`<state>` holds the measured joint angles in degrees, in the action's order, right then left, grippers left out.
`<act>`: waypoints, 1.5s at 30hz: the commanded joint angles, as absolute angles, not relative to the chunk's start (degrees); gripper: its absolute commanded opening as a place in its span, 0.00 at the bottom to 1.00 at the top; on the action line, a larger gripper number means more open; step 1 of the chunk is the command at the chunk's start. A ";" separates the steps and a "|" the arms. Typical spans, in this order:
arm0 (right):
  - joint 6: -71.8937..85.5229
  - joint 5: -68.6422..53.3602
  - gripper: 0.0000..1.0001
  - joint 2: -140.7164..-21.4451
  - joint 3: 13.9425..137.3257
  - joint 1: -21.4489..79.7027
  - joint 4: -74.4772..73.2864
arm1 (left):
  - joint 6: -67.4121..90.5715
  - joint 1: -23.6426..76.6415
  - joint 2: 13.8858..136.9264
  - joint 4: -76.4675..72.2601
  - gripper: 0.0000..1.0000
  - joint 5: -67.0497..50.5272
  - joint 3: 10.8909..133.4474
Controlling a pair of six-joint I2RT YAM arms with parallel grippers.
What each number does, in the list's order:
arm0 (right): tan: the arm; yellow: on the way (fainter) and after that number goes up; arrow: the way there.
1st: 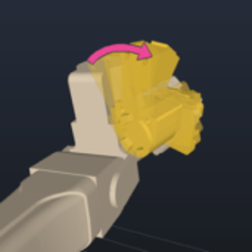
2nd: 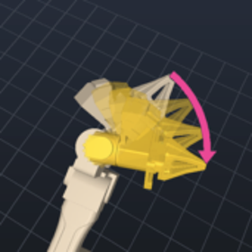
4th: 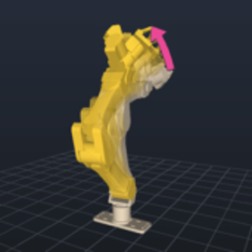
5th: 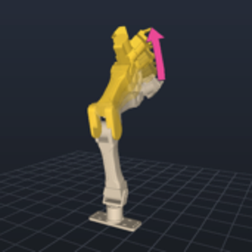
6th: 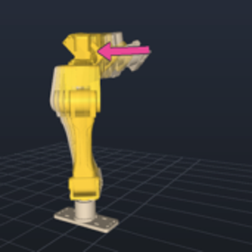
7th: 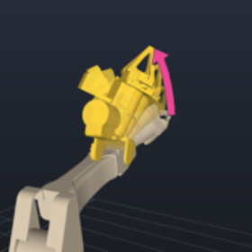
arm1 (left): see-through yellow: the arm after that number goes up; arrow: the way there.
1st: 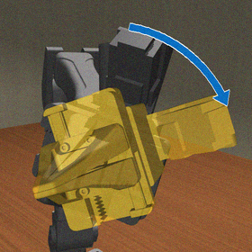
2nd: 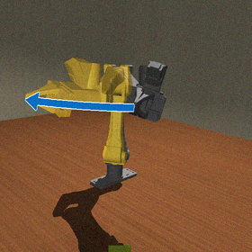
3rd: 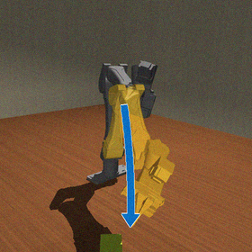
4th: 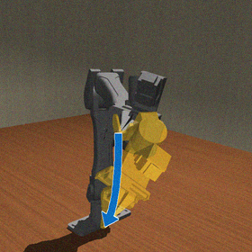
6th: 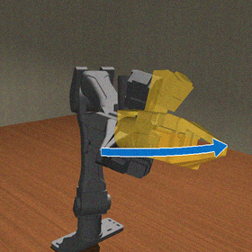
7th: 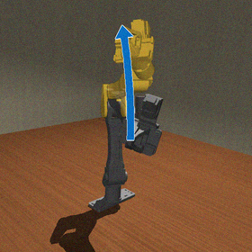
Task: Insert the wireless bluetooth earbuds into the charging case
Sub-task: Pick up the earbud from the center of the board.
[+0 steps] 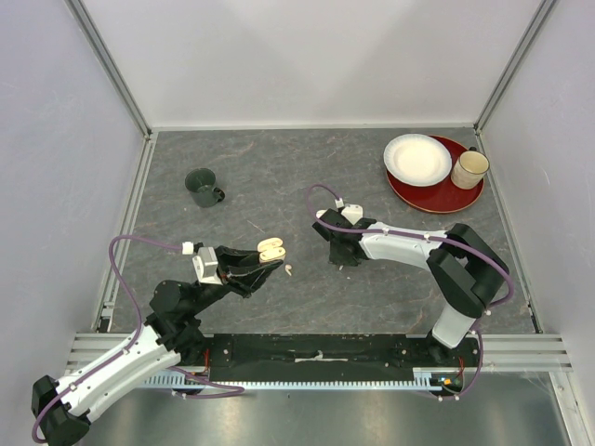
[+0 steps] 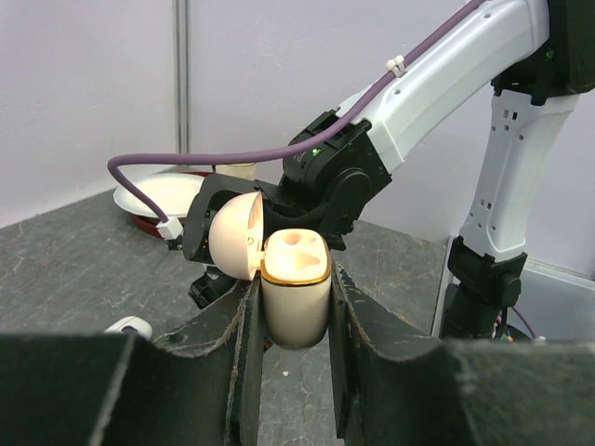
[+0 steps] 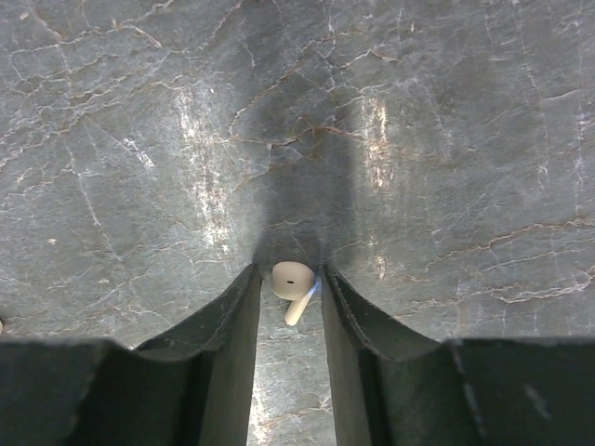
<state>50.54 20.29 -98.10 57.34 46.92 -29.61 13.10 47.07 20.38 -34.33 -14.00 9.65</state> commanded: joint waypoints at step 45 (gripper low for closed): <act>28.84 60.72 0.00 -58.10 56.07 76.10 -8.27 | 18.28 47.29 28.82 -41.40 0.02 -9.14 11.42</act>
